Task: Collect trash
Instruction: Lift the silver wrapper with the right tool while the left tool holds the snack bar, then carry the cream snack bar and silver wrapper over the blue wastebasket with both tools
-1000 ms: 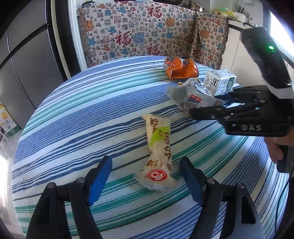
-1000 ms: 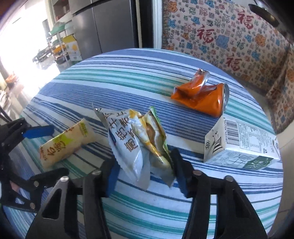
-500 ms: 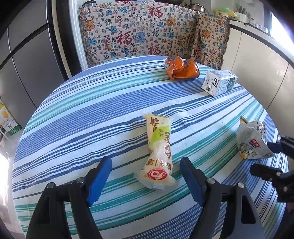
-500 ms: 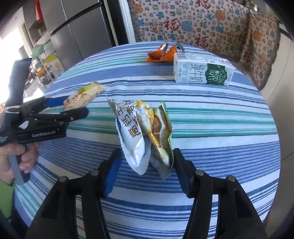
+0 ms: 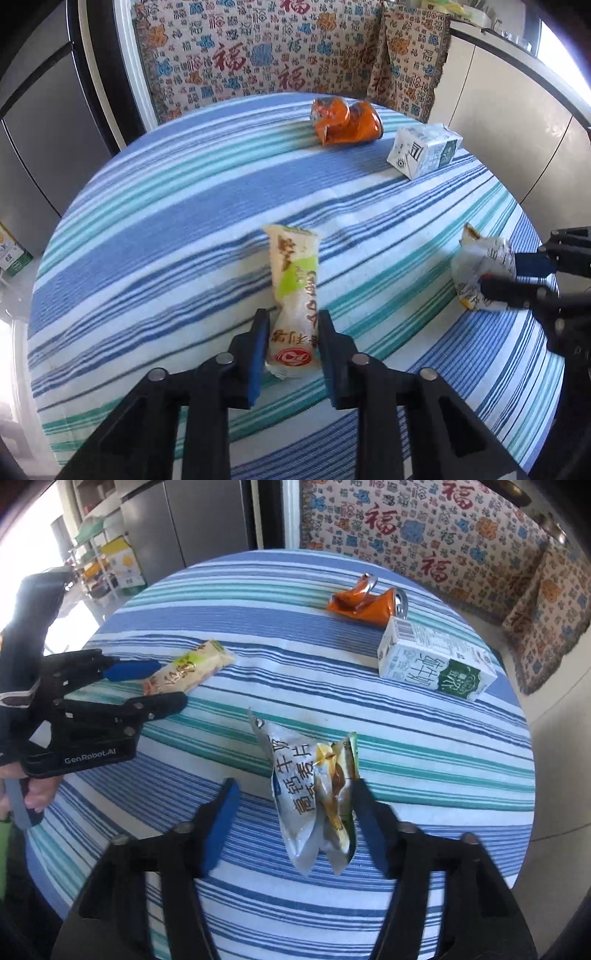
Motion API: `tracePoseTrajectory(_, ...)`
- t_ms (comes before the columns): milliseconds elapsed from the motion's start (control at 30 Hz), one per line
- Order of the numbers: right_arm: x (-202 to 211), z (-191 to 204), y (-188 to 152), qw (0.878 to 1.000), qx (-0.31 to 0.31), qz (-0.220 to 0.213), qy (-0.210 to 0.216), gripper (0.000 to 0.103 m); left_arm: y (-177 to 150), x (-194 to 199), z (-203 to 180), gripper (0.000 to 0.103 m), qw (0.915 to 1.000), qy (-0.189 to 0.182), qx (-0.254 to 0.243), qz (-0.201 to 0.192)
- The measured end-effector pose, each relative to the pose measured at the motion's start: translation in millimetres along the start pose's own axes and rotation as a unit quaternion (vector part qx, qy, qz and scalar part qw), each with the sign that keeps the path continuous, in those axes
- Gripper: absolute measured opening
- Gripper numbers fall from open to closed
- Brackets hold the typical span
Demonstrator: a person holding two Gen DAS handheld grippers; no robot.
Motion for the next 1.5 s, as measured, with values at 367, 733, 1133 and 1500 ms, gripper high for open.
tracePoseTrajectory(367,53,-29,-17,0.997,-0.061,-0.038,0.038,0.016,0,46,-61,0.019,0.9958,-0.072,0.009,-0.057)
tracePoseTrajectory(733,99,-107,-54,0.987,-0.146,-0.062,0.034,0.016,11,61,-179,0.019,0.9889,-0.125,-0.035,-0.073)
tracePoseTrajectory(1133,159,-245,-131,0.963,-0.251,-0.089,-0.040,0.017,46,61,-352,0.019,0.9708,-0.207,-0.095,-0.076)
tracePoseTrajectory(1500,143,-341,-176,0.936,-0.336,-0.081,-0.069,0.017,58,-28,-448,0.019,0.9692,-0.218,-0.110,-0.028)
Point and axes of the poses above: each gripper's, at about its wrist camera, not at the fingertips, and x roughly against the way its jaws point, z to its left, y to its top, the point moved 10 cm from there along -x, roughly the way its jaws point, and after that the axes turned 5 degrees about -x, right-handed, at the moved point
